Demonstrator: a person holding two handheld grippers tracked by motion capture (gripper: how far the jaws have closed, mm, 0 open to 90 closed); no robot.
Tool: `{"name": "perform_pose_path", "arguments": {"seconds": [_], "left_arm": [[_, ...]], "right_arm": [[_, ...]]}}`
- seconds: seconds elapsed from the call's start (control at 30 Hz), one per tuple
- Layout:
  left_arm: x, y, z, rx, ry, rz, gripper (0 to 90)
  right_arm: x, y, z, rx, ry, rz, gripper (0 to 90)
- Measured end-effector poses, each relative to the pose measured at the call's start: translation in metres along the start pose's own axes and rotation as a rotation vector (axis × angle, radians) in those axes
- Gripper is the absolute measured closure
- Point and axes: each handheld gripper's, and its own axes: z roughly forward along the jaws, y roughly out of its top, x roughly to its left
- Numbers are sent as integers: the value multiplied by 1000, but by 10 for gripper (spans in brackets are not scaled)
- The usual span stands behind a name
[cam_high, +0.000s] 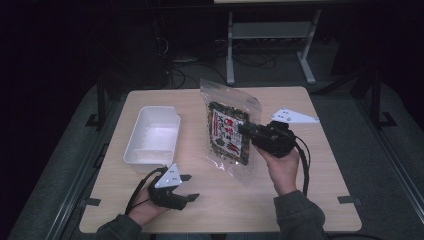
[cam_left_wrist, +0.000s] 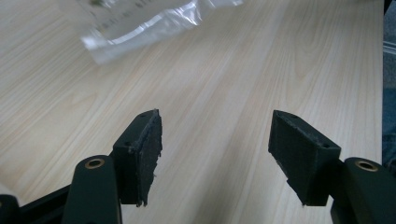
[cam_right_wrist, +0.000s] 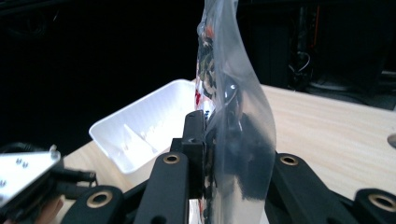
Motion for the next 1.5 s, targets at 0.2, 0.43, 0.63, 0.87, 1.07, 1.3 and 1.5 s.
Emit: {"name": "perform_pose_path", "arguments": {"seconds": [0.2, 0.43, 0.63, 0.87, 1.07, 1.3, 1.5], "left_arm": [[3, -8, -10, 8, 23, -6, 321], [3, -14, -17, 16, 29, -8, 304], [3, -21, -22, 30, 23, -1, 306], [6, -28, -30, 28, 26, -8, 307], [8, -31, -34, 28, 31, -20, 307], [11, -34, -38, 27, 43, -18, 316], [13, -36, -39, 34, 37, -18, 315]], "right_arm": [[15, 15, 20, -15, -19, -13, 749], [37, 30, 50, -24, -19, -54, 749], [53, 40, 76, -29, -14, -67, 749], [64, 52, 103, -54, -29, -77, 749], [69, 60, 129, -62, -45, -75, 750], [76, 66, 164, -60, -52, -82, 750], [80, 69, 192, -57, -55, -69, 750]]}}
